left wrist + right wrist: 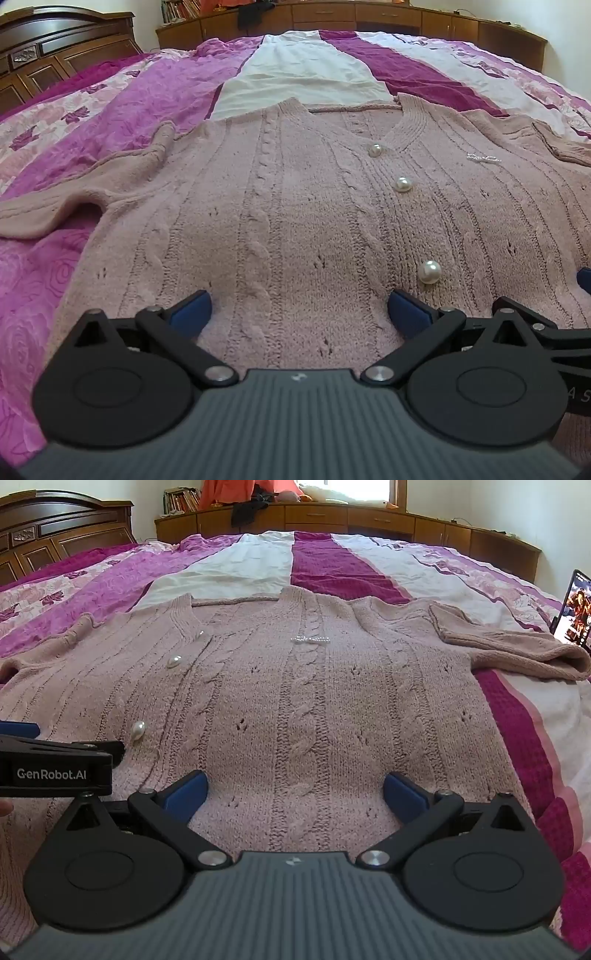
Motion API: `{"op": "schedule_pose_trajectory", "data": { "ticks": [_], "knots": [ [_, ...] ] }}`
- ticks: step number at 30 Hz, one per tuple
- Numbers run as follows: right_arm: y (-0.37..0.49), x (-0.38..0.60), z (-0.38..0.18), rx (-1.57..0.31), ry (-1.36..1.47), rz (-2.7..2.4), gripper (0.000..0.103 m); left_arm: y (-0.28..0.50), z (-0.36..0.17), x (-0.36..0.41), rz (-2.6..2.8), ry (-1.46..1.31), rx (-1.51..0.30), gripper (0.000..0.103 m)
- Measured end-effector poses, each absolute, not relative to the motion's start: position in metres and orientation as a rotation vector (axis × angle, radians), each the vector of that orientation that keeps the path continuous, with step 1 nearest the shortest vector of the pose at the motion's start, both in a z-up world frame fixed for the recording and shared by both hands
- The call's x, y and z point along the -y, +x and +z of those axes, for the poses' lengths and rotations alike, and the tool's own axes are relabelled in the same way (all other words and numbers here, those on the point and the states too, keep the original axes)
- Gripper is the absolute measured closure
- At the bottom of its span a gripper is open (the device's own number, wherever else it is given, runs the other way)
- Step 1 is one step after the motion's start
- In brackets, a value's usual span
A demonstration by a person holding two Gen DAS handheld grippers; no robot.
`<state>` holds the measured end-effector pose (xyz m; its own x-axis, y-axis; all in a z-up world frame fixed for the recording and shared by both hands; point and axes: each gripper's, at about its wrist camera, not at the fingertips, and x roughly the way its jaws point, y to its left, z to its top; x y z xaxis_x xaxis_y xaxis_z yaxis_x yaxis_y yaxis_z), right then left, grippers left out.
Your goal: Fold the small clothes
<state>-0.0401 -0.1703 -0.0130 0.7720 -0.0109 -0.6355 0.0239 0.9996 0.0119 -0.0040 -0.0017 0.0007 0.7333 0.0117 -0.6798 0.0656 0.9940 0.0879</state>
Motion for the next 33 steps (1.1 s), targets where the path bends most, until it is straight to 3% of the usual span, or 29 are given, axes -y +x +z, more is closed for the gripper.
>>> {"op": "schedule_pose_trajectory", "data": {
  "ticks": [33],
  "knots": [
    [-0.0397, 0.17, -0.0136, -0.687, 0.018, -0.019, 0.0, -0.0031, -0.0007, -0.001, -0.029, 0.108, -0.75, 0.0]
  ]
}}
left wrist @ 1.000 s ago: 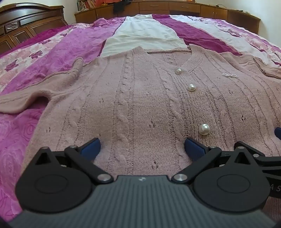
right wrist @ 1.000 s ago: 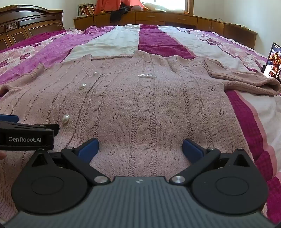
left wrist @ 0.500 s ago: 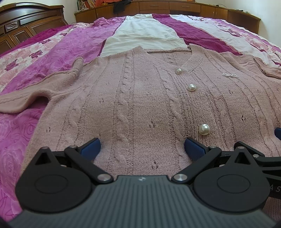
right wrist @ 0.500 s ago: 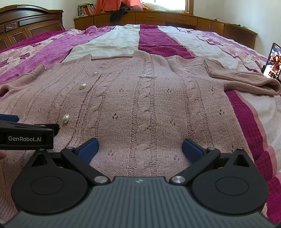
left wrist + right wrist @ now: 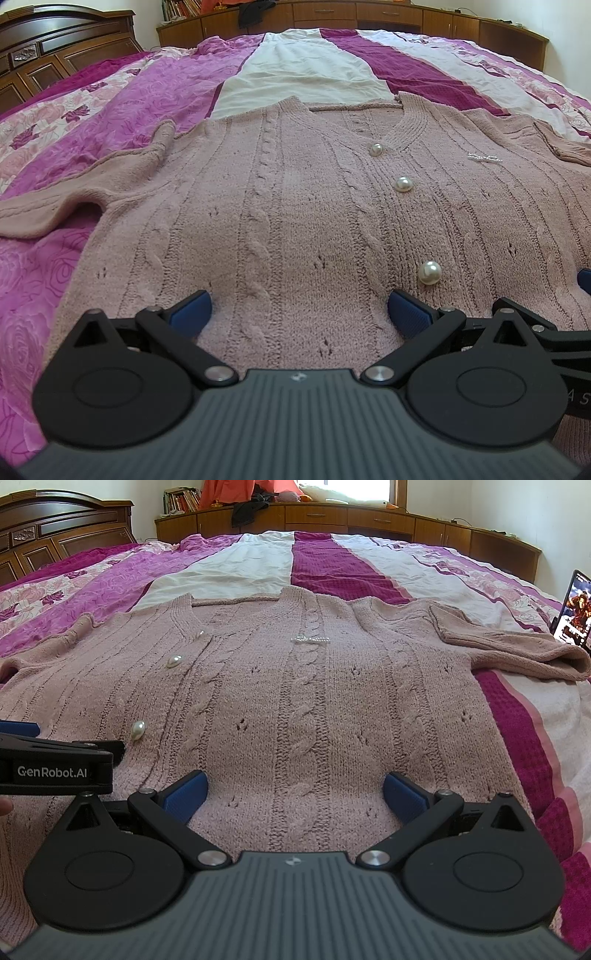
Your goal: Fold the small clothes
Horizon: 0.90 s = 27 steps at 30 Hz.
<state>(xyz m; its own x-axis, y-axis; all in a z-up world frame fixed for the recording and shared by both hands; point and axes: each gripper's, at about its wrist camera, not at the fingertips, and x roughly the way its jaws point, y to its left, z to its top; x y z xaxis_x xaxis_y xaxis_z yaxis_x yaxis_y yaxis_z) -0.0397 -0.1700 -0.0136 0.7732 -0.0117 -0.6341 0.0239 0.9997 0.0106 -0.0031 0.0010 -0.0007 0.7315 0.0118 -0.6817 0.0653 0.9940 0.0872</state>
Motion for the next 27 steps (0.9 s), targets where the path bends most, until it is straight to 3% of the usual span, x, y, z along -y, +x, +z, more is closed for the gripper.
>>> {"op": "schedule_pose_trajectory", "data": {
  "ticks": [27],
  "knots": [
    [-0.031, 0.178, -0.001, -0.743, 0.059, 0.02, 0.0, 0.008, 0.006, 0.0, -0.035, 0.111, -0.84, 0.0]
  ]
}}
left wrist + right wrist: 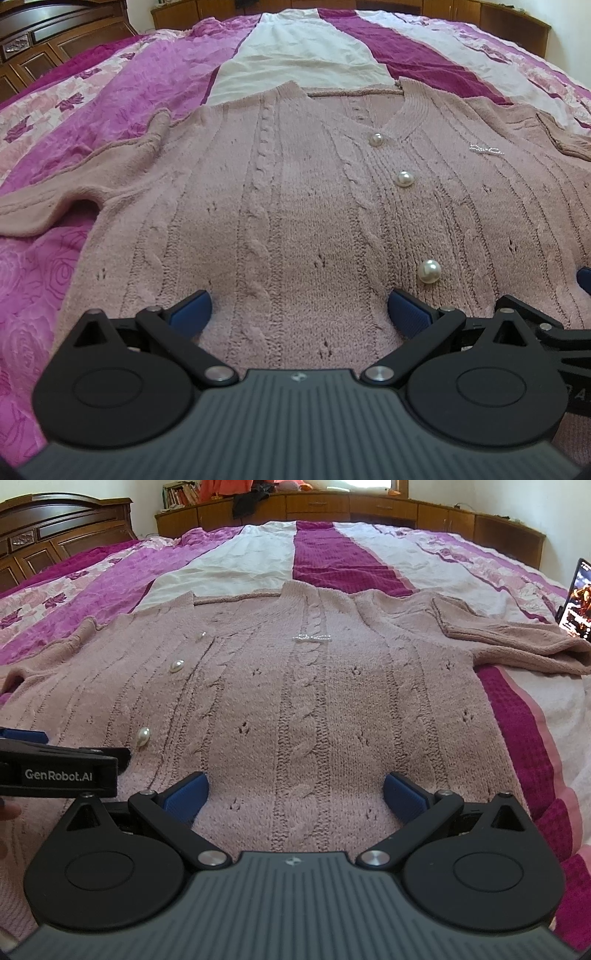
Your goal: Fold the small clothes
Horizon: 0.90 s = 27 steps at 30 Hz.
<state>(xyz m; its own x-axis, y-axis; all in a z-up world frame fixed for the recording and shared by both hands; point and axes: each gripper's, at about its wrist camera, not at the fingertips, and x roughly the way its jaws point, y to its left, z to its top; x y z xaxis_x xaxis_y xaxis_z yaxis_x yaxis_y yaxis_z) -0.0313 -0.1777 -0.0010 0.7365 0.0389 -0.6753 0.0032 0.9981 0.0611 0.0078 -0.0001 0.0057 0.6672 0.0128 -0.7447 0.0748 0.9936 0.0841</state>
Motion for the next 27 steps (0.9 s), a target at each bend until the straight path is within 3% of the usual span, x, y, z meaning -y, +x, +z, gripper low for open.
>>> {"op": "schedule_pose_trajectory", "data": {
  "ticks": [13, 19, 27],
  "knots": [
    [-0.026, 0.216, 0.043, -0.804, 0.255, 0.252, 0.0, 0.018, 0.029, -0.001, -0.022, 0.102, -0.999, 0.0],
    [-0.012, 0.262, 0.069, -0.75, 0.397, 0.26, 0.0, 0.02, 0.046, -0.005, 0.001, 0.087, -0.975, 0.0],
    [0.035, 0.344, 0.06, -0.689, 0.671, 0.098, 0.0, 0.028, 0.053, -0.008, 0.039, 0.086, -0.959, 0.0]
  ]
}}
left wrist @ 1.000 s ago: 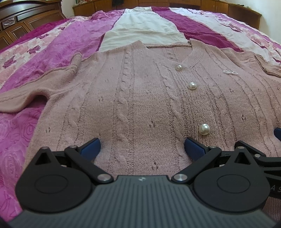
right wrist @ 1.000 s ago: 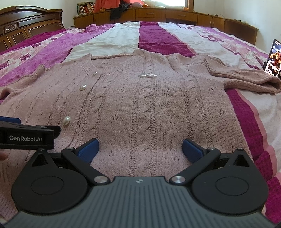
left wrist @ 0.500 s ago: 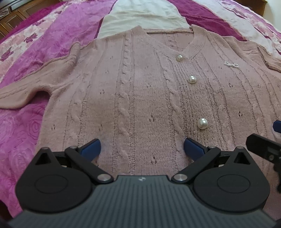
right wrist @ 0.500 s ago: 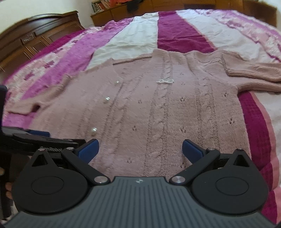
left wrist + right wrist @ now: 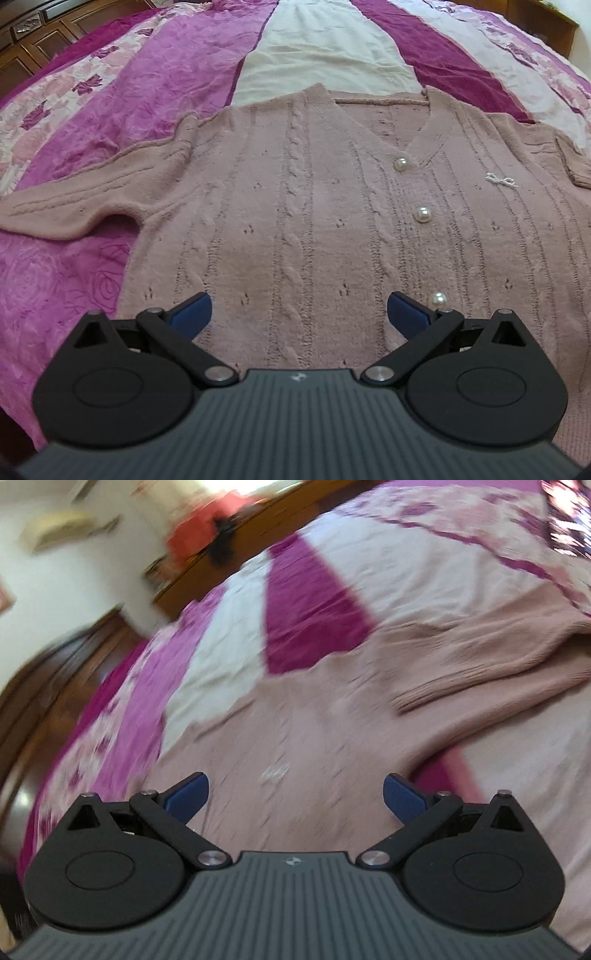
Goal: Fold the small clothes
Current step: 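Grasp the cardigan sleeve cuff with the right gripper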
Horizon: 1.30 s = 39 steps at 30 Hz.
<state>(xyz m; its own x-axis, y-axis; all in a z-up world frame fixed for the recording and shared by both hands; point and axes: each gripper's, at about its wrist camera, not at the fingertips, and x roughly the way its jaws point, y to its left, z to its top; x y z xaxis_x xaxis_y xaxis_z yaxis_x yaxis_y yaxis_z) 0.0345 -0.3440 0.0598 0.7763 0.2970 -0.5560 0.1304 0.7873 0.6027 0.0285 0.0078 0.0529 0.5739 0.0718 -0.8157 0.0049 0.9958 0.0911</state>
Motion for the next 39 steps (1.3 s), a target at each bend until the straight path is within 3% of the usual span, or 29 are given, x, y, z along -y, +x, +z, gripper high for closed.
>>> {"op": "schedule_pose_trajectory", "data": {
  "ticks": [11, 20, 23, 26, 27, 30, 33, 39],
  "knots": [
    [0.076, 0.407, 0.03, -0.624, 0.826, -0.054, 0.001, 0.037, 0.041, -0.012, 0.086, 0.106, -0.994, 0.0],
    [0.094, 0.417, 0.009, -0.603, 0.817, -0.13, 0.012, 0.044, 0.033, -0.013, 0.094, 0.1, -1.012, 0.0],
    [0.098, 0.419, 0.007, -0.603, 0.817, -0.17, 0.025, 0.045, 0.032, -0.013, 0.092, 0.103, -1.013, 0.0],
    [0.096, 0.423, 0.005, -0.609, 0.814, -0.223, 0.051, 0.045, 0.032, -0.014, 0.091, 0.097, -1.014, 0.0],
    [0.094, 0.426, 0.003, -0.61, 0.818, -0.238, 0.065, 0.045, 0.032, -0.014, 0.09, 0.095, -1.013, 0.0],
    [0.089, 0.435, -0.001, -0.606, 0.851, -0.234, 0.083, 0.045, 0.033, -0.014, 0.086, 0.095, -1.012, 0.0],
    [0.083, 0.438, -0.001, -0.597, 0.865, -0.206, 0.09, 0.045, 0.034, -0.014, 0.083, 0.1, -1.008, 0.0],
    [0.076, 0.428, 0.017, -0.562, 0.843, -0.142, 0.094, 0.043, 0.039, -0.017, 0.086, 0.098, -0.995, 0.0]
  ]
}}
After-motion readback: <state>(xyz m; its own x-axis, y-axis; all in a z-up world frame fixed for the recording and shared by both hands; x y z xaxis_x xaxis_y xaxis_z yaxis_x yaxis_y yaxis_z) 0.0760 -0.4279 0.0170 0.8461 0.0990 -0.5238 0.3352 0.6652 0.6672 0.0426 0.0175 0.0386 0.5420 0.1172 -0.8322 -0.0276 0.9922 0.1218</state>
